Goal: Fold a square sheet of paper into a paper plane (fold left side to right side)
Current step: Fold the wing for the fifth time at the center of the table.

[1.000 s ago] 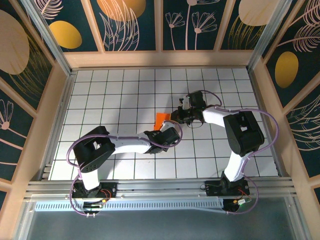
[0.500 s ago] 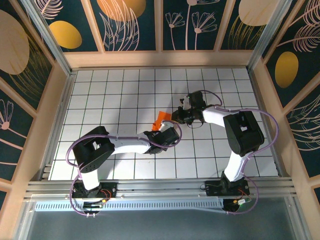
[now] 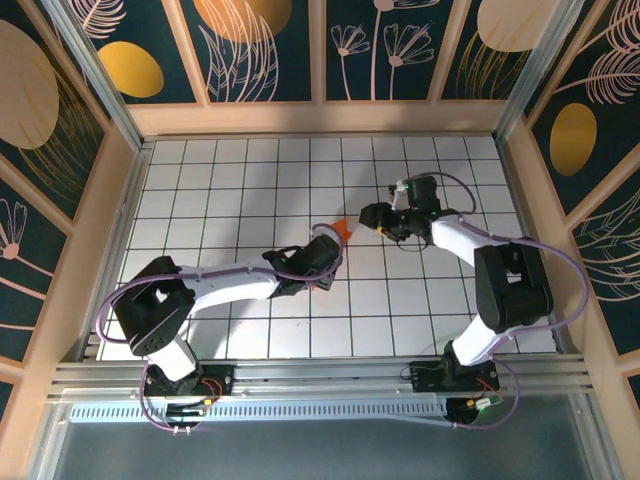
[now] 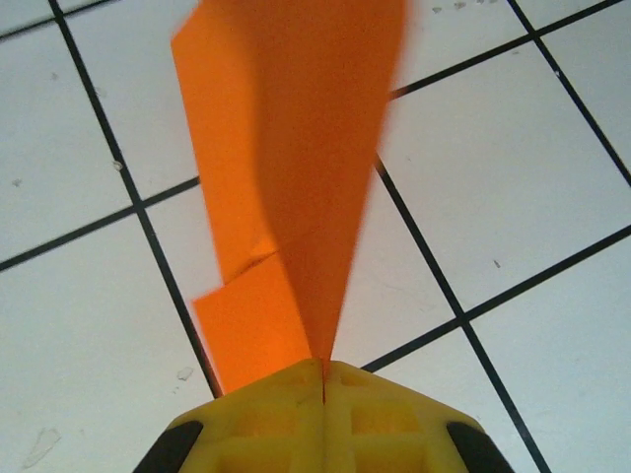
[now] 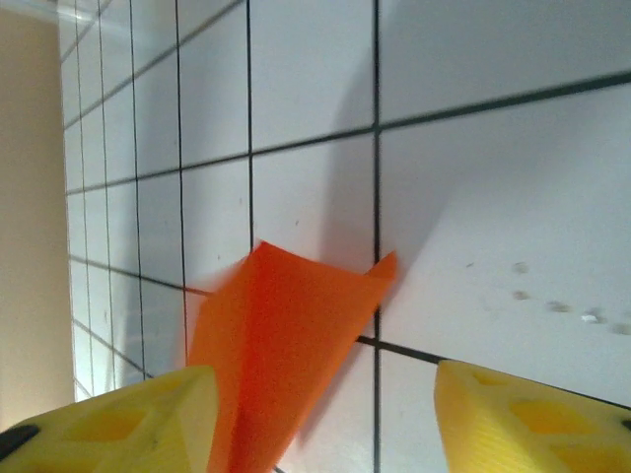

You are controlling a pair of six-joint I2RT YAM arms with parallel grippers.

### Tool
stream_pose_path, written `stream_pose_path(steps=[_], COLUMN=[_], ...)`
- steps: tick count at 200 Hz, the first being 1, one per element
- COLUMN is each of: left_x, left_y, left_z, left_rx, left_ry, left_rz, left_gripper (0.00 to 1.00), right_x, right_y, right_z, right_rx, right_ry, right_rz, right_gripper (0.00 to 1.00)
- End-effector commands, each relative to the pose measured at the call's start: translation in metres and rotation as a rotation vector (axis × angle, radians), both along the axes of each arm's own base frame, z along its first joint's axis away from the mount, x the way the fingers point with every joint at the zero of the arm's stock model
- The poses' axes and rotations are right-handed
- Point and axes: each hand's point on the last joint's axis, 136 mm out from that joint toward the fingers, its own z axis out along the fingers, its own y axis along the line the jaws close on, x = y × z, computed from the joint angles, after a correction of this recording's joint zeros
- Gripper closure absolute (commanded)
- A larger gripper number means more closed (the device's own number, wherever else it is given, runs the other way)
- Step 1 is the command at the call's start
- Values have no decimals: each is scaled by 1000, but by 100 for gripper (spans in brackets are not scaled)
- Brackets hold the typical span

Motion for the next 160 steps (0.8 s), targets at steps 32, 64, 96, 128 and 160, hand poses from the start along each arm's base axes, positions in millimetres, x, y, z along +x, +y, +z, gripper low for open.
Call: stream_pose_path(steps=[32,64,96,128,160], left_x=[-11,-3,2,3,6], left_y=[-26,-32,-42,-51,-56], left_z=[-10,-14,-12,-15,-14], left_rx=[-229,-353,-503,-597,-710], left_ry=[223,306,386,446,485], left_rz=[-100,-66,-53,-42,-18], left_gripper=[100,100,100,100,100], right_x=[-8,-19,-29,-36,-41], right_y=[-32,-32,-29,-26,-19], right_z=[-3,-10,-17,-18,-19], right_rx=[-71,-75,-55,-22,26], right_ry=[-58,-55,-43,-42,-41], right_rz=[-39,-11,9,11,13], right_gripper=[36,36,37,39,42])
